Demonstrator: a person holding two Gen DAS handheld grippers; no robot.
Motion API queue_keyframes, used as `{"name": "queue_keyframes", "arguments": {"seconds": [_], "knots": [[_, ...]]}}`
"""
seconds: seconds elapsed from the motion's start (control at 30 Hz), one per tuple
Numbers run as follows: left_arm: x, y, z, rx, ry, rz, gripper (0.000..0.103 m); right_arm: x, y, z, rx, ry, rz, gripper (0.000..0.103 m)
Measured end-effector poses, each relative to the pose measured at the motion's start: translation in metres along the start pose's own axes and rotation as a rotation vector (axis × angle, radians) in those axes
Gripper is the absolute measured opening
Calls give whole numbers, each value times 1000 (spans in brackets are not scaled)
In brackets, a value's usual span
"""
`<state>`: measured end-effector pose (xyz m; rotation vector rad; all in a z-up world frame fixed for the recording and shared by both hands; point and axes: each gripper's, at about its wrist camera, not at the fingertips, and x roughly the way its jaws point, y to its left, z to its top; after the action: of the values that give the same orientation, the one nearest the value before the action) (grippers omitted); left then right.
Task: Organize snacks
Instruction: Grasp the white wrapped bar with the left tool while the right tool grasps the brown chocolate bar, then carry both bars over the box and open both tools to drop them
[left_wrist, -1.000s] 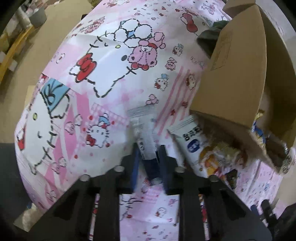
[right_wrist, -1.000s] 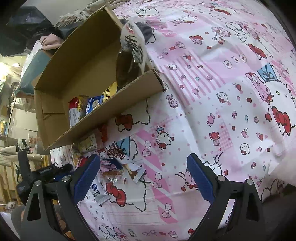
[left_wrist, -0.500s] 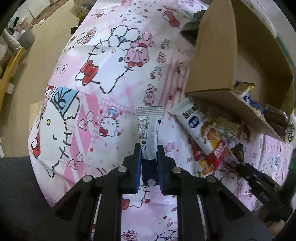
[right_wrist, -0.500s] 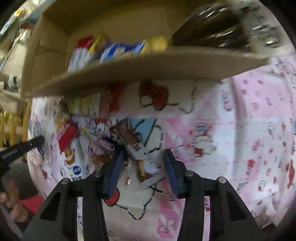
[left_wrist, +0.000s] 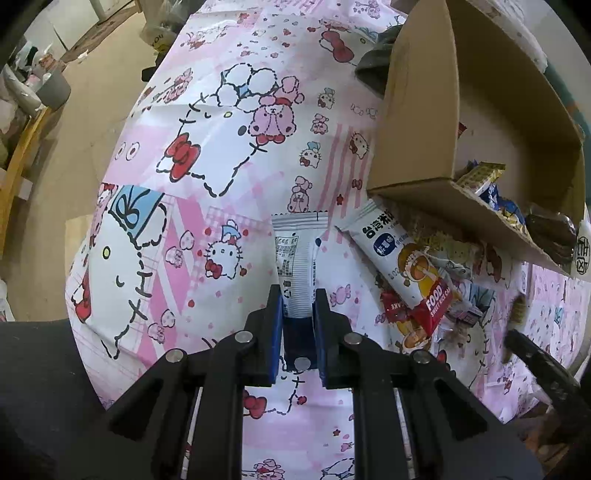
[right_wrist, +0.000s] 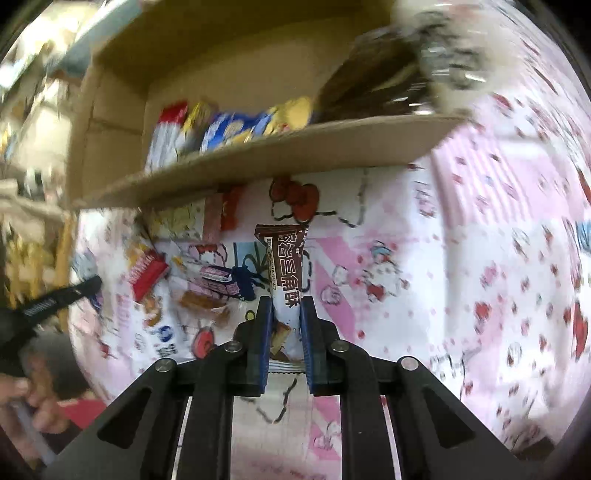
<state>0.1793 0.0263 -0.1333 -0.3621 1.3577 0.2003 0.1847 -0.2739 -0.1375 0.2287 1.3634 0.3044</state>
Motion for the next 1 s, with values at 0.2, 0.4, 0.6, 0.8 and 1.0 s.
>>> {"name": "queue_keyframes", "arguments": {"seconds": [0.2, 0.4, 0.6, 0.8, 1.0], "knots": [[-22, -3, 1, 20, -39, 5, 13, -38, -4, -18, 46, -58, 116, 16], [-57, 1, -3, 37, -130, -28, 13, -69, 17, -30, 5, -147, 230, 16], [-92, -11, 1, 125, -234, -123, 13, -100, 13, -26, 42, -281, 344, 16], [-124, -37, 16, 238, -335, -166, 13, -122, -12, -6, 139, -406, 407, 16], [-140, -59, 38, 288, -381, -174, 13, -125, -32, 18, 204, -441, 398, 16]]}}
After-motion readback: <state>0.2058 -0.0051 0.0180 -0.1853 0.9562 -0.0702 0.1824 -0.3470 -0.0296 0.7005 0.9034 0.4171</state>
